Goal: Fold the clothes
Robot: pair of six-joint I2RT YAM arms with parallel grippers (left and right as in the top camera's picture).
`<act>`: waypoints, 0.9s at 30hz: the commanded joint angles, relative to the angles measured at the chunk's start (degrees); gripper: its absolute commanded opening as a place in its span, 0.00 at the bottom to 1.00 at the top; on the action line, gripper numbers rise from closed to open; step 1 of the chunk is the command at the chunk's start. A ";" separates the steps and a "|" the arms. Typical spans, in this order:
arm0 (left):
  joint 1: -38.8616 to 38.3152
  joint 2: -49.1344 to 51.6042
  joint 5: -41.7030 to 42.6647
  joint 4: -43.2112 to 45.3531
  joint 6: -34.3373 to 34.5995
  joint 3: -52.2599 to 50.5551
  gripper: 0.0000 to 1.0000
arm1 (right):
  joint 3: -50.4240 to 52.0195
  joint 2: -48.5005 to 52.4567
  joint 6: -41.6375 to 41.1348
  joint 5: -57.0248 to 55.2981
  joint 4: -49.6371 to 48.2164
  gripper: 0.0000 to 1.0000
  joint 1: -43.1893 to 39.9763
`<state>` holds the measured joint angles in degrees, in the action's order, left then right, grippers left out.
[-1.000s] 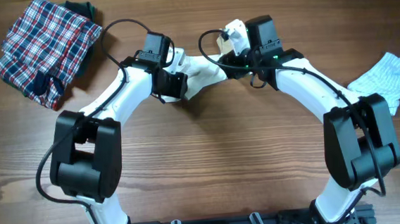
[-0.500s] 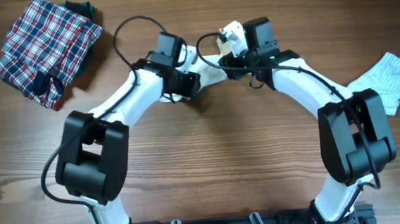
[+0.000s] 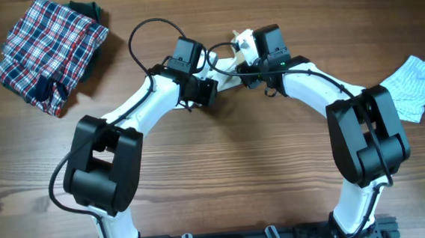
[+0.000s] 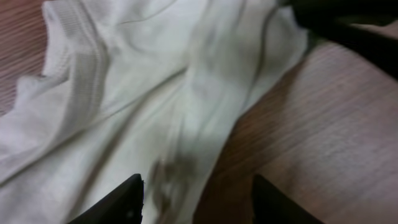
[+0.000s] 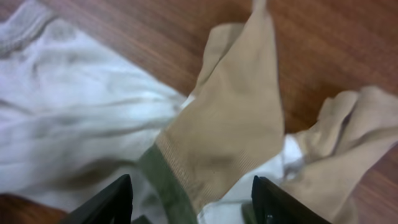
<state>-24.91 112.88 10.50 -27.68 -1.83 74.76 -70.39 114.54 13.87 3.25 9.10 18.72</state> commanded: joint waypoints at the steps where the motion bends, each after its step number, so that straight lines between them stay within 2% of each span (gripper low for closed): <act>1: 0.44 1.14 -2.91 0.59 0.76 -0.50 0.56 | -0.48 1.11 1.07 -1.42 -0.46 0.61 0.24; 5: 0.59 1.92 -3.13 0.57 0.76 -0.50 0.56 | -0.48 2.38 1.16 -2.45 -0.50 0.60 0.24; 10: 2.27 2.75 -5.99 0.24 2.67 -0.50 0.50 | -0.48 3.82 1.14 -2.45 -0.63 0.59 0.24; 15: 5.86 2.75 -6.73 -0.15 3.80 -0.50 0.52 | -0.48 4.13 1.16 -2.47 -0.79 0.58 0.24; 17: 7.19 2.75 -6.10 -0.33 3.78 -0.50 0.52 | -0.48 4.13 1.16 -2.49 -0.94 0.51 0.24; 20: 8.28 2.75 -6.05 -0.37 3.76 -0.50 0.51 | -0.48 4.13 1.07 -3.08 -1.55 0.35 0.24; 27: 8.26 2.75 -6.05 -0.35 3.76 -0.50 0.52 | -0.61 4.07 0.17 -5.03 -1.75 0.13 0.24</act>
<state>-16.67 114.98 5.30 -28.01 1.19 74.74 -70.39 117.47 14.70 -0.32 7.60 18.72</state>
